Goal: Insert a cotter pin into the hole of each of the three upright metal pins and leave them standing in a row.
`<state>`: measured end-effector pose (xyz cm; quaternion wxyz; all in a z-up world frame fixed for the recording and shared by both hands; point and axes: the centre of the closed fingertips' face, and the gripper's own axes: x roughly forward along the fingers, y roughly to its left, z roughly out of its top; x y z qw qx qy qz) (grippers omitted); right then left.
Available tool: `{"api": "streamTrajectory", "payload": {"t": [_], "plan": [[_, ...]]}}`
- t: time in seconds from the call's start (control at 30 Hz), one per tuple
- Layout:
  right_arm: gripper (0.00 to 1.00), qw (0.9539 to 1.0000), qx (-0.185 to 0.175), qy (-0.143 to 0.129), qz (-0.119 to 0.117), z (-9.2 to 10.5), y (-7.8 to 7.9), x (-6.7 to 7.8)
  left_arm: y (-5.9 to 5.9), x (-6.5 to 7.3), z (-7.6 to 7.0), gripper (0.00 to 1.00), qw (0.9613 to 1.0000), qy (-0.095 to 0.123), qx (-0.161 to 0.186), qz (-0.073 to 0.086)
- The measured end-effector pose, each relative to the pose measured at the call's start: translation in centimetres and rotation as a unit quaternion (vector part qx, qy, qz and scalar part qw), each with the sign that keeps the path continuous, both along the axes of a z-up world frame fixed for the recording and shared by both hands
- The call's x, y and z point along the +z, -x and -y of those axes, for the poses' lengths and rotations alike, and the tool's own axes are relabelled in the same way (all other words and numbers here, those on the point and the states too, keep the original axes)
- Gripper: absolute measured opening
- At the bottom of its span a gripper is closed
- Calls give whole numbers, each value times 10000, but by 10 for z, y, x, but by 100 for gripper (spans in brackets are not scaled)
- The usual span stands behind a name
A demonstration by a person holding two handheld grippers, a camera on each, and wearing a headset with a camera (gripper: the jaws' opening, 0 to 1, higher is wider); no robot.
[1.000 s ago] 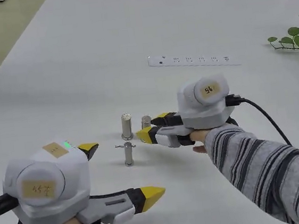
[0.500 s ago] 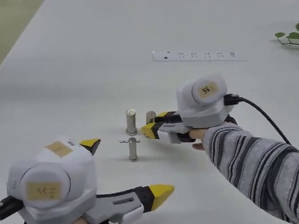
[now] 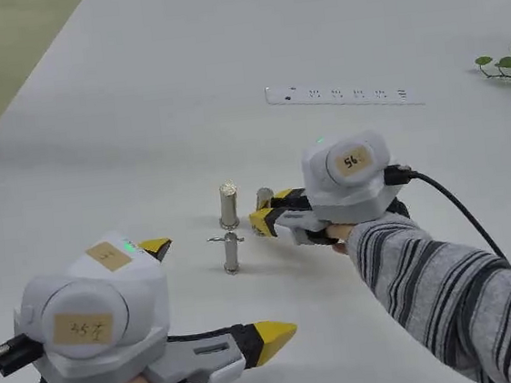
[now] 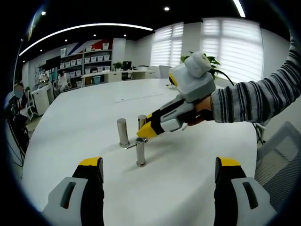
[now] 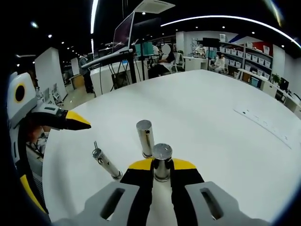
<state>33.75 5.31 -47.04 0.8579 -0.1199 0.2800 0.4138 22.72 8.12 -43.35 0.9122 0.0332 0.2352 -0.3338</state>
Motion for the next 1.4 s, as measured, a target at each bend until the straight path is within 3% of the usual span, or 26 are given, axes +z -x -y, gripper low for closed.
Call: {"api": "streamTrajectory", "payload": {"t": [0.3, 0.63, 1.0, 1.4], "plan": [[8, 9998, -145, 62, 73, 16, 10, 7, 1, 2, 0, 98, 10000, 13, -1, 23], [8, 9994, -244, 181, 161, 36, 31, 15, 5, 4, 3, 97, 10000, -6, -29, 42], [8, 9991, -281, 282, 119, 47, 60, 14, 12, 8, 5, 96, 9999, -37, -58, 85], [8, 9990, -371, 238, 9, 47, 81, 5, 14, 8, 5, 96, 9999, 4, -59, 85]]}}
